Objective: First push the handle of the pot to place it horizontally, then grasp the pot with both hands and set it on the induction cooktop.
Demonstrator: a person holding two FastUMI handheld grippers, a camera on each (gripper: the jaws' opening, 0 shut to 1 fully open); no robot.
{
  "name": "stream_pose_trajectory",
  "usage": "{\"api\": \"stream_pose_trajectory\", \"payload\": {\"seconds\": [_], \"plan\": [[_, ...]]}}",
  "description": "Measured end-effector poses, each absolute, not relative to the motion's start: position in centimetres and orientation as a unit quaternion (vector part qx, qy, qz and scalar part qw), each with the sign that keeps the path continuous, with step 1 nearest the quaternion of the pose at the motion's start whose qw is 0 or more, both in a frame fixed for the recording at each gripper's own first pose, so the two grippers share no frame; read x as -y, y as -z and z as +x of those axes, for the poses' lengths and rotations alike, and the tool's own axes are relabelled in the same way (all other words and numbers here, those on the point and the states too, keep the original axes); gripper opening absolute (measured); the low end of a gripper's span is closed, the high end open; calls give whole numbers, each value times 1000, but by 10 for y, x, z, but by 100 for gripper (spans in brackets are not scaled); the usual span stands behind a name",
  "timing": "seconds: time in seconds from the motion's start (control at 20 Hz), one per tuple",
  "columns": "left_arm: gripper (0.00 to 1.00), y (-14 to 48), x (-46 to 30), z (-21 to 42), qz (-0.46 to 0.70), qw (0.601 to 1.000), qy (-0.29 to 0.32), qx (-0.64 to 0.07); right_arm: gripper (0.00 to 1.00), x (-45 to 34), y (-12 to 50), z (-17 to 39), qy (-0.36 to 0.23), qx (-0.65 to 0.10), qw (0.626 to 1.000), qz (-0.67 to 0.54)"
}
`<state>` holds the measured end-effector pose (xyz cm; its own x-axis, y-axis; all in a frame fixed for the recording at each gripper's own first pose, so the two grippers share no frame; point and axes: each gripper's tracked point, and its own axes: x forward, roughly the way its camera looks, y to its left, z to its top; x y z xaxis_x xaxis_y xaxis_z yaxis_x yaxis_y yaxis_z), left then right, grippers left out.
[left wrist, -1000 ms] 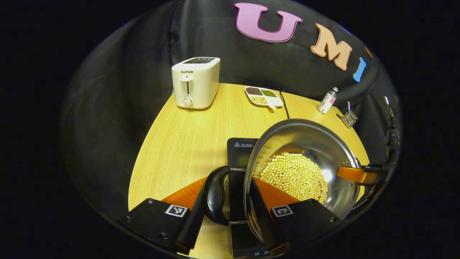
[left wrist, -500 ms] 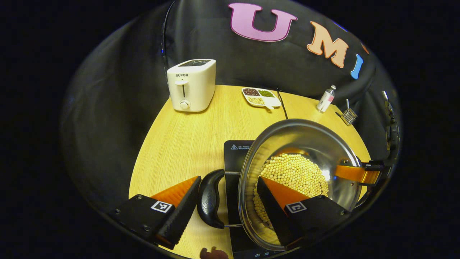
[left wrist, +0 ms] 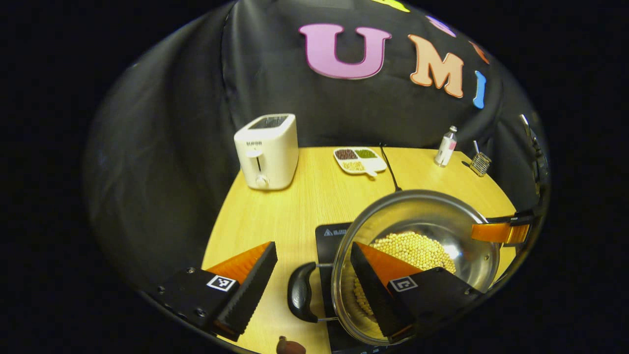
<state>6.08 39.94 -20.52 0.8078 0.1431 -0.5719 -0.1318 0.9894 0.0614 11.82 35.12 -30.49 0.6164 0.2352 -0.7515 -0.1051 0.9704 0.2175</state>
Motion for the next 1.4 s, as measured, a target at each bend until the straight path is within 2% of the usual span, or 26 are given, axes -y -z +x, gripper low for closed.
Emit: {"api": "stream_pose_trajectory", "payload": {"seconds": [0.1, 0.15, 0.2, 0.25, 0.3, 0.35, 0.45, 0.55, 0.6, 0.7, 0.75, 0.9, 1.05, 1.1, 1.2, 1.25, 1.35, 1.4], "plan": [[98, 178, -397, 70, 29, 963, -72, -259, 98, -353, 282, 129, -102, -395, 910, 79], [98, 162, -394, 74, 34, 969, -73, -232, 94, -356, 267, 133, -106, -377, 916, 82], [97, 144, -390, 81, 35, 977, -71, -200, 98, -358, 255, 135, -111, -360, 922, 85], [97, 126, -384, 84, 35, 983, -68, -166, 98, -360, 242, 136, -117, -344, 928, 87], [94, 109, -377, 86, 33, 988, -63, -136, 94, -362, 230, 135, -125, -328, 932, 87], [96, 92, -370, 85, 29, 992, -57, -108, 98, -364, 216, 134, -134, -306, 938, 87], [96, 61, -352, 82, 10, 997, -47, -57, 98, -367, 186, 132, -158, -250, 951, 84], [94, 37, -330, 82, -14, 999, -39, -22, 98, -367, 159, 127, -179, -204, 960, 74], [96, 27, -320, 79, -24, 999, -39, -8, 94, -366, 150, 123, -185, -191, 961, 70], [94, 5, -306, 71, -39, 998, -38, 28, 98, -361, 134, 123, -192, -163, 965, 75], [96, -8, -297, 66, -45, 997, -40, 46, 94, -357, 123, 119, -198, -151, 965, 82], [92, -29, -284, 51, -37, 995, -62, 68, 94, -337, 97, 117, -209, -106, 967, 104], [96, -39, -256, 40, -42, 993, -73, 80, 97, -308, 70, 113, -219, -64, 962, 148], [93, -41, -243, 37, -48, 993, -75, 82, 94, -292, 59, 112, -215, -43, 962, 160], [93, -40, -219, 31, -44, 992, -85, 79, 94, -257, 41, 111, -208, 1, 962, 176], [96, -39, -204, 30, -40, 992, -87, 78, 94, -237, 36, 108, -201, 16, 963, 181], [96, -37, -173, 30, -40, 992, -93, 78, 93, -198, 37, 101, -189, 20, 965, 181], [93, -37, -155, 32, -44, 992, -91, 78, 93, -181, 37, 100, -185, 22, 966, 177]]}}
